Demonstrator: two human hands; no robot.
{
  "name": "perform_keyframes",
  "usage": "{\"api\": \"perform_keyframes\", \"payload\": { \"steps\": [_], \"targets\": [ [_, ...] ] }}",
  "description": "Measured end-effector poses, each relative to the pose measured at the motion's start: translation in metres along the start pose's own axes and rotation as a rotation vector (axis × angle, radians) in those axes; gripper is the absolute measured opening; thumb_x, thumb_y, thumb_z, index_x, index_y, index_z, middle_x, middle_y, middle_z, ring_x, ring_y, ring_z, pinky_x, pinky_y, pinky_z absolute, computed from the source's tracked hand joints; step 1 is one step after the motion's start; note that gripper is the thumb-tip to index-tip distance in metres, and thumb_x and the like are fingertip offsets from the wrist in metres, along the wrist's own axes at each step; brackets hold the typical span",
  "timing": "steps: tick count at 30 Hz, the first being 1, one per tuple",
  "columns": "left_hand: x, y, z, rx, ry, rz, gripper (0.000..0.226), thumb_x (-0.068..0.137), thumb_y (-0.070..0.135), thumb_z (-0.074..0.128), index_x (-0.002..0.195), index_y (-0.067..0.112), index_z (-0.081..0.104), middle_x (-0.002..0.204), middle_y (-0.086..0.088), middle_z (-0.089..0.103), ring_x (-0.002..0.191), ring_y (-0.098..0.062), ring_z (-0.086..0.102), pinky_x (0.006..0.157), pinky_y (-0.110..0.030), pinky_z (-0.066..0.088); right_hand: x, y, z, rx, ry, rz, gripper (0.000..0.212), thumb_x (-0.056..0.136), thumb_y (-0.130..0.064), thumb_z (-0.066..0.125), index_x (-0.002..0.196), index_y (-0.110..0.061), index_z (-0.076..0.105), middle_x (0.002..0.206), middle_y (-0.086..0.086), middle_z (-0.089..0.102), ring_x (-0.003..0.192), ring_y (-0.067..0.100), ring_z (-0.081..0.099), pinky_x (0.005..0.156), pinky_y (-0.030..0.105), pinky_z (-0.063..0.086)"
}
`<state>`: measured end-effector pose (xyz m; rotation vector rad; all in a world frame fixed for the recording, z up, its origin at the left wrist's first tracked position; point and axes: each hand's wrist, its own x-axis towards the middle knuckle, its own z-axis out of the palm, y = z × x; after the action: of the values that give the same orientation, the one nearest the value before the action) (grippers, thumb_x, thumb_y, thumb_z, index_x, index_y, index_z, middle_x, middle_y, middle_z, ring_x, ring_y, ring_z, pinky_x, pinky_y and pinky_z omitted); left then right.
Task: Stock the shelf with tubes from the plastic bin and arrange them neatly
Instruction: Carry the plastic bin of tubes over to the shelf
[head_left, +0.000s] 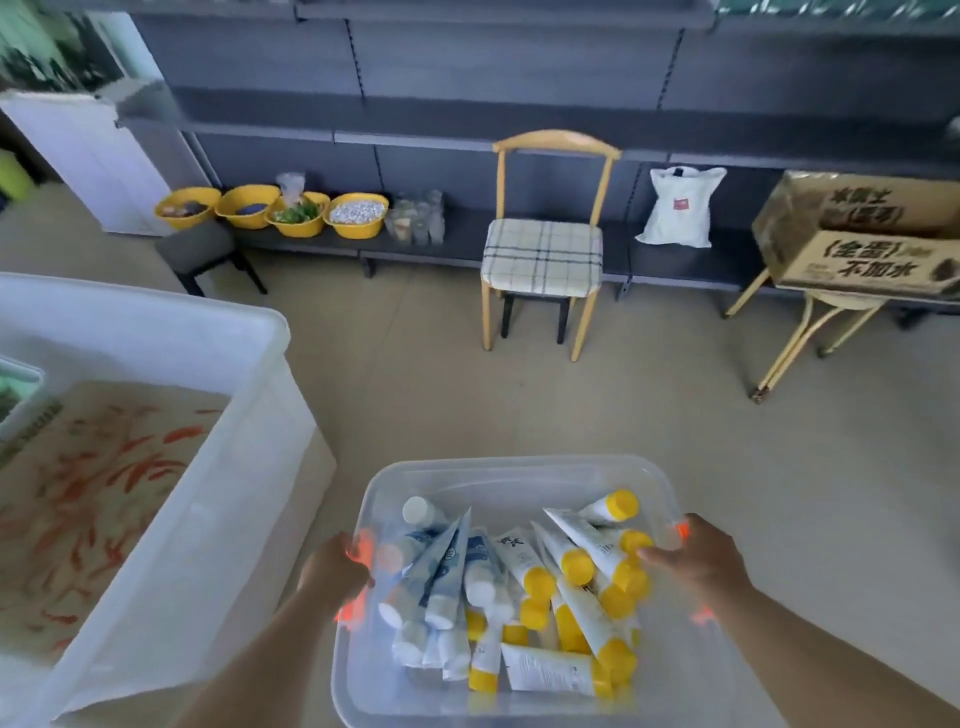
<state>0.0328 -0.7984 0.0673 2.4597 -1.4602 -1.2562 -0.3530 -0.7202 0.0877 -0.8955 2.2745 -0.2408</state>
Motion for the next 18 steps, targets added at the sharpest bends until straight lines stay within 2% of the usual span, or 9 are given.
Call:
{"api": "perform_keyframes", "payload": {
  "steps": [3,8,13,16,18],
  "targets": [
    [0.026,0.026,-0.004,0.033,-0.044,0.038,0.048,0.069,-0.001,0.075,0.111,0.009,0.055,0.119,-0.016,0.059,0.105,-0.032,0.055,0.084,-0.033,0.047,0.011,-0.005,-0.004,-0.017,0.029,0.037,0.05,0.066,-0.044,0.078,0.101,-0.016,0.057,0.104,0.005,0.065,0.101,0.026,0.061,0.076,0.028,0.046],
    [0.066,0.075,-0.015,0.083,-0.075,0.091,0.052,0.069,0.002,0.075,0.116,0.007,0.054,0.12,-0.016,0.059,0.109,-0.033,0.055,0.087,-0.035,0.048,0.038,-0.023,-0.013,0.022,0.057,0.083,0.054,0.067,-0.044,0.077,0.107,-0.015,0.056,0.108,0.005,0.063,0.106,0.026,0.059,0.072,0.026,0.038],
    [0.102,0.117,-0.021,0.107,-0.065,0.145,0.047,0.069,0.0,0.075,0.111,0.009,0.055,0.12,-0.019,0.059,0.109,-0.033,0.056,0.088,-0.034,0.046,0.073,-0.044,-0.028,0.042,0.075,0.089,0.045,0.066,-0.044,0.078,0.091,-0.02,0.049,0.097,0.004,0.063,0.099,0.027,0.061,0.068,0.027,0.038],
    [0.121,0.141,-0.023,0.119,-0.063,0.147,0.049,0.071,0.0,0.074,0.115,0.008,0.053,0.123,-0.019,0.058,0.104,-0.032,0.055,0.088,-0.035,0.046,0.096,-0.06,-0.038,0.039,0.078,0.088,0.046,0.066,-0.044,0.078,0.092,-0.019,0.049,0.099,0.004,0.063,0.1,0.027,0.061,0.069,0.027,0.039],
    [0.133,0.159,-0.025,0.141,-0.061,0.149,0.056,0.072,0.002,0.074,0.123,0.003,0.051,0.125,-0.018,0.056,0.11,-0.033,0.054,0.088,-0.034,0.046,0.114,-0.071,-0.045,0.038,0.075,0.092,0.047,0.067,-0.044,0.077,0.096,-0.018,0.052,0.103,0.004,0.063,0.102,0.027,0.06,0.07,0.027,0.039]
  ]
}}
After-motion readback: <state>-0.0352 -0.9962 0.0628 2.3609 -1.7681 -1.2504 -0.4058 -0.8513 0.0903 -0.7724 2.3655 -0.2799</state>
